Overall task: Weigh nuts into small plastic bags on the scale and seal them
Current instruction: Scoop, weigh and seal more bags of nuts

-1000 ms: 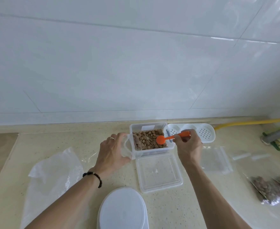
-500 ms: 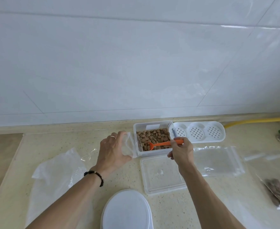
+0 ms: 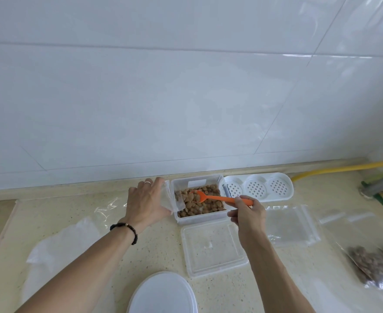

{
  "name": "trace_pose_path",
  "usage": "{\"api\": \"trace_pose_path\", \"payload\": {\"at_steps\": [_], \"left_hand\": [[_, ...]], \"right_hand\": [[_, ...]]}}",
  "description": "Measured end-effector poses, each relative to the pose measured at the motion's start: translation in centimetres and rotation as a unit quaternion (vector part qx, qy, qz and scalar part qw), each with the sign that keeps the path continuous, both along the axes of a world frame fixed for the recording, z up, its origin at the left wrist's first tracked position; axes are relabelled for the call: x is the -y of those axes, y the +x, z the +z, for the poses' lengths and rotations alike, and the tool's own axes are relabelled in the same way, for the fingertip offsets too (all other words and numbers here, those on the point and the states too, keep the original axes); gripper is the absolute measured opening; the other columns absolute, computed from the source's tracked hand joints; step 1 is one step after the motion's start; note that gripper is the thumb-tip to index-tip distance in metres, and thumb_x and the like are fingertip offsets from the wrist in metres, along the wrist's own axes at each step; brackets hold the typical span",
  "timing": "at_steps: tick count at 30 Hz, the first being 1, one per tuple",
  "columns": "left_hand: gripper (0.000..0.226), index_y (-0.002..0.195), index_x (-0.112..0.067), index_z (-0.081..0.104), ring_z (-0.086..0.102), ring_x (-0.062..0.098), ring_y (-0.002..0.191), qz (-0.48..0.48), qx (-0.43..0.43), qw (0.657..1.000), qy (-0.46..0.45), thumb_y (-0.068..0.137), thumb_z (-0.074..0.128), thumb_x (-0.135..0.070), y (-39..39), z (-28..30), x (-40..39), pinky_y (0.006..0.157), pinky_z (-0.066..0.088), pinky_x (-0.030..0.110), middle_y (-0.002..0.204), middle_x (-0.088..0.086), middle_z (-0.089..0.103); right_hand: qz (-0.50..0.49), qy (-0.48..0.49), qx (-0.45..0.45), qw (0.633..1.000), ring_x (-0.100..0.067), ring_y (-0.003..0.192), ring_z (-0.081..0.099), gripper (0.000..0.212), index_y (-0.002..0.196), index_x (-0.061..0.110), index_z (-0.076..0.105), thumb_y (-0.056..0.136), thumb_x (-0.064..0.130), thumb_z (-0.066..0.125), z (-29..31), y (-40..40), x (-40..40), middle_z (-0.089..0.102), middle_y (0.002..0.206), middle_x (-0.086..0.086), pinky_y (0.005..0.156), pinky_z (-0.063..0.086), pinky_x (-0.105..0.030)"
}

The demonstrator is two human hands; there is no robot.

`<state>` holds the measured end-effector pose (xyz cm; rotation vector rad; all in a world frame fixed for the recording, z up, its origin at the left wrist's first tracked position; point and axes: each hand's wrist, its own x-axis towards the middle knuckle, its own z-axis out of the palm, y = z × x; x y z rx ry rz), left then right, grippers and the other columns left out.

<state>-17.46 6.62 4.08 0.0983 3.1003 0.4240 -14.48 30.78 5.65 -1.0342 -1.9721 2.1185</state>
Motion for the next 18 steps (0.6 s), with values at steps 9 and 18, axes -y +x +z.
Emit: {"api": "trace_pose_path", "payload": {"at_steps": [9, 18], "left_hand": [[0.088, 0.133, -0.025, 0.035, 0.053, 0.022, 0.105, -0.026, -0.021, 0.997, 0.073, 0.061, 0.079, -0.051, -1.1, 0.7, -2.4, 0.088, 0.039, 0.036, 0.111, 0.000, 0.053], [0.099, 0.136, -0.024, 0.033, 0.052, 0.018, 0.098, 0.026, -0.027, 0.983, 0.178, 0.057, 0.088, -0.045, -0.7, 0.0, -2.2, 0.088, 0.042, 0.037, 0.099, -0.005, 0.053]], "right_hand": [[0.163, 0.128, -0.129, 0.970, -0.016, 0.041, 0.058, 0.004, 0.095, 0.008, 0.058, 0.095, 0.009, 0.061, 5.8, -0.2, 2.1, 0.064, 0.066, -0.012, 0.042, 0.047, -0.023], [0.264, 0.175, -0.178, 0.932, -0.021, 0.043, 0.059, 0.003, 0.091, 0.005, 0.062, 0.092, 0.005, 0.064, 8.2, -0.2, 1.7, 0.064, 0.065, 0.000, 0.040, 0.042, -0.023]]}}
